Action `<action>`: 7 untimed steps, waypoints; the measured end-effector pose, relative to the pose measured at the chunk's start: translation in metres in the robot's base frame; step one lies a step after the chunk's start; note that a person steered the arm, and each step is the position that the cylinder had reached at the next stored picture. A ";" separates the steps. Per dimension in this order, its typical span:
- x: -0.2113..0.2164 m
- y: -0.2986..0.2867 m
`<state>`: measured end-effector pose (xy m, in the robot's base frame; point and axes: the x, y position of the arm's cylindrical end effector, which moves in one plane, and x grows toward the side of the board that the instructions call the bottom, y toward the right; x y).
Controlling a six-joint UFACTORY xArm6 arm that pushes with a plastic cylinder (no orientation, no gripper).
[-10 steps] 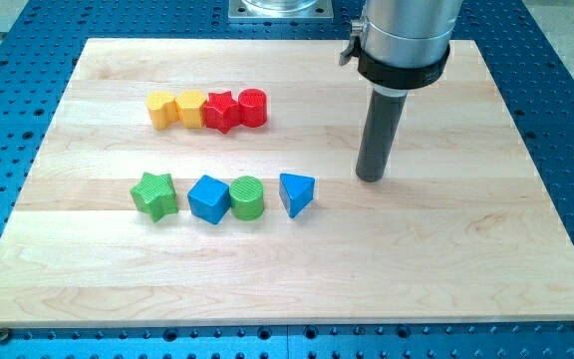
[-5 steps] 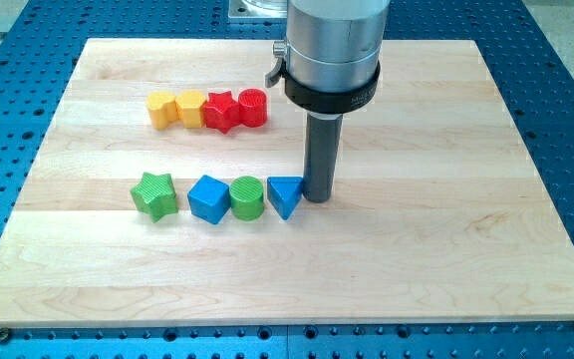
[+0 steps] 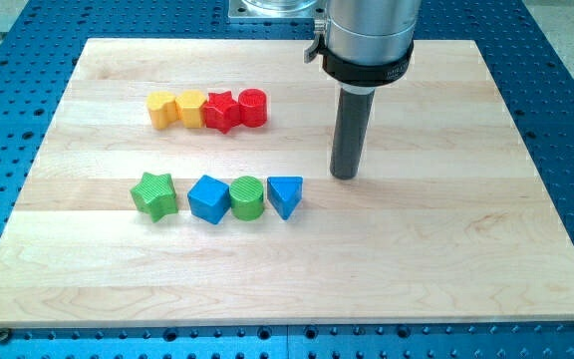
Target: Move the blue triangle closely to the green circle
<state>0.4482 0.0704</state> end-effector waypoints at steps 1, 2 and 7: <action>0.000 -0.001; -0.008 -0.017; -0.192 -0.076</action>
<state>0.2561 -0.0057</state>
